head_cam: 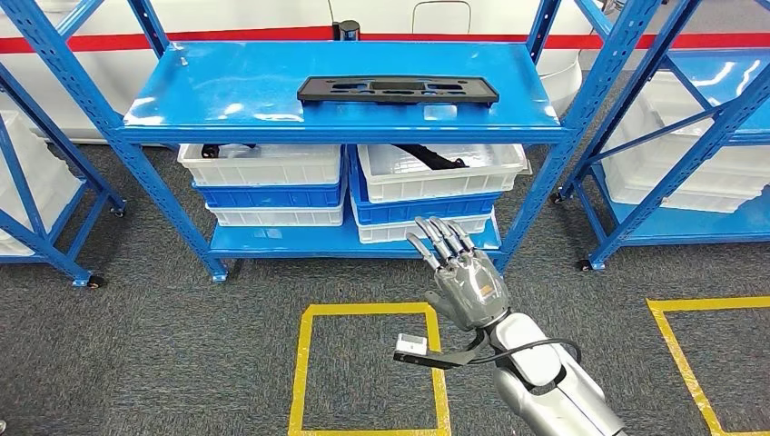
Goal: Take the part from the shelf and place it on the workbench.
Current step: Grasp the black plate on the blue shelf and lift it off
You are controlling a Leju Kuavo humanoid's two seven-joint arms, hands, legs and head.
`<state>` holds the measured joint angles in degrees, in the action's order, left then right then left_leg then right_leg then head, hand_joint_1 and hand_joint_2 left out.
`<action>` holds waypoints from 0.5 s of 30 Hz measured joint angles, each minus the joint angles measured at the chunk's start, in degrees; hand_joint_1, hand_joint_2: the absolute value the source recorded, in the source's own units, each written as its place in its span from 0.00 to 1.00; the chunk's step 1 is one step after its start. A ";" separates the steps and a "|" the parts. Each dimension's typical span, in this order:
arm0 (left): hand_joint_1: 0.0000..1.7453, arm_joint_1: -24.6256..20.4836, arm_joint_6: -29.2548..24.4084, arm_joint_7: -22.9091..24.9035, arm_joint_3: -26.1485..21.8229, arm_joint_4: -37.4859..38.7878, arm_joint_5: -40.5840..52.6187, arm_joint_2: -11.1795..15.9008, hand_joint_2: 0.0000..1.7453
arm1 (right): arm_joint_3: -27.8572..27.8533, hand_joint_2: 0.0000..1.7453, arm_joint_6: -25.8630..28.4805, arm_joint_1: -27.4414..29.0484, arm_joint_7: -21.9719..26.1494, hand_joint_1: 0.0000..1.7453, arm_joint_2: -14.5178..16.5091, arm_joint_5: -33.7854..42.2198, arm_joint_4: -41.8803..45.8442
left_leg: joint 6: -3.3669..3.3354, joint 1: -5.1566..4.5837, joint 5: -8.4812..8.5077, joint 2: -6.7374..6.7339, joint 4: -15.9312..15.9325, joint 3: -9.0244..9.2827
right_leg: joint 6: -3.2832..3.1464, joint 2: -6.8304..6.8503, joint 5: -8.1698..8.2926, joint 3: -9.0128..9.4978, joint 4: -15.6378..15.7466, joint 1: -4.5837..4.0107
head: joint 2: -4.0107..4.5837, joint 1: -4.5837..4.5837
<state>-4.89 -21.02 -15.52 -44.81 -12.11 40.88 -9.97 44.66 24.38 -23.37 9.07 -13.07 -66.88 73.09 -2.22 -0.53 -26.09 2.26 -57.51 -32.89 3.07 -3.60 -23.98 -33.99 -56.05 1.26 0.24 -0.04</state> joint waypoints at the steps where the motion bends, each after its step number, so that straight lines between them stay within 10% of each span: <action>1: 0.00 0.00 0.40 -0.10 0.00 0.01 0.05 0.01 0.00 | -0.13 1.00 0.03 0.00 -0.08 0.00 -0.01 -0.14 0.00 | -0.01 -0.03 -0.01 0.00 -0.01 0.00 | 0.02 0.00 0.01 0.00 0.01 0.03 | 0.01 -0.01; 11: 0.00 -0.02 0.96 -0.10 -0.03 0.04 0.66 0.12 0.00 | -1.01 1.00 0.02 0.52 -0.30 0.00 -0.17 -1.03 0.04 | -1.35 -0.38 -0.29 -0.24 0.16 0.19 | 1.22 -0.01 0.52 -0.10 -0.65 0.66 | 0.00 -0.04; 15: 0.00 0.10 0.56 -0.35 -0.46 0.07 -0.08 0.07 0.00 | -1.14 1.00 0.03 0.24 0.84 0.00 -0.10 -0.88 -0.02 | -2.29 -0.14 -0.51 -1.28 0.37 0.87 | 0.38 2.58 -3.97 -5.16 -10.49 0.34 | 0.02 0.58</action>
<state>-4.80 -20.46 -15.87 -45.27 -12.04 40.80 -9.90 43.52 24.41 -23.12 9.91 -13.16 -67.76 73.07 -4.50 -0.67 -26.60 0.98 -57.13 -32.02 3.45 -1.02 -27.95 -39.15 -66.54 1.61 0.26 0.54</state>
